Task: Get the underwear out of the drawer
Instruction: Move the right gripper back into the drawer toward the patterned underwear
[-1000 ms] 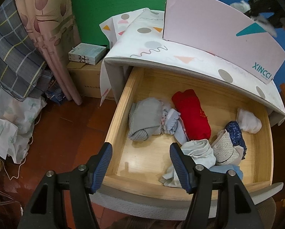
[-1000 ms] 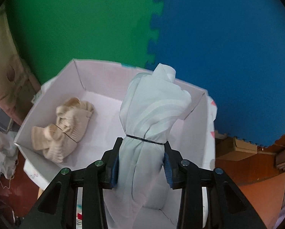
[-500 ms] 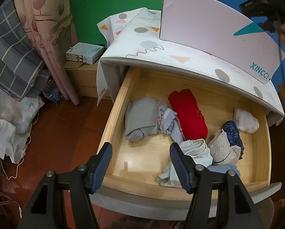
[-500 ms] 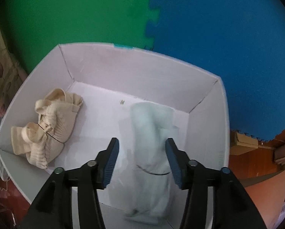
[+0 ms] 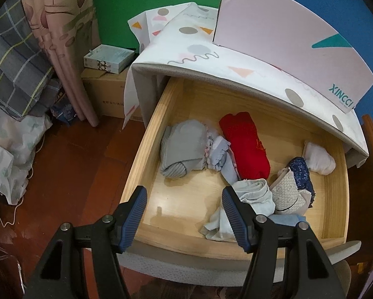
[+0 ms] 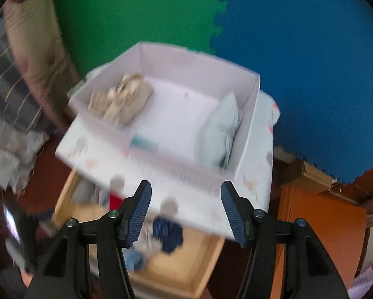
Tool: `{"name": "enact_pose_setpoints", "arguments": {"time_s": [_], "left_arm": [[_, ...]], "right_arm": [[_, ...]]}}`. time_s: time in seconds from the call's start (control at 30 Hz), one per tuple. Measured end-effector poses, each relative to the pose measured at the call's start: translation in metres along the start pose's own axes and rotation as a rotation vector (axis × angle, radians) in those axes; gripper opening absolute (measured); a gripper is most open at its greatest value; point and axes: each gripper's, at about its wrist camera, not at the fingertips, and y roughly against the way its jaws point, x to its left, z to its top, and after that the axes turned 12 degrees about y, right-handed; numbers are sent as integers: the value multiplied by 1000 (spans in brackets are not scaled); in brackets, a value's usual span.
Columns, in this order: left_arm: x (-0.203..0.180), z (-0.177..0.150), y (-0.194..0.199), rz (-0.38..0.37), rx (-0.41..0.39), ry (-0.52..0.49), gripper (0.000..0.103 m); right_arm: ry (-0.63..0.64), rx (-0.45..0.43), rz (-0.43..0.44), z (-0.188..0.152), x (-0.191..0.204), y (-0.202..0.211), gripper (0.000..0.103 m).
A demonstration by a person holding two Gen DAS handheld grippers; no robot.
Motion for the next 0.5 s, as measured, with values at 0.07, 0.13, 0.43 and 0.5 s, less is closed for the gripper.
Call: {"name": "enact_pose_setpoints", "arguments": {"time_s": [0.07,0.13,0.43,0.5], "left_arm": [[1,0,-1,1,5,3,64],[3,1,-2,3,9,10,64],[7,2,-4,16,16,18,64],[7,2,-4,13,18,22,64]], "right_arm": [[12,34,27,-22,10,-2,55],[15,74,64,-44,21,-11,55],[25,219,171,-95,71,-77,50],[19,228,192,-96,76,-92,44]]}}
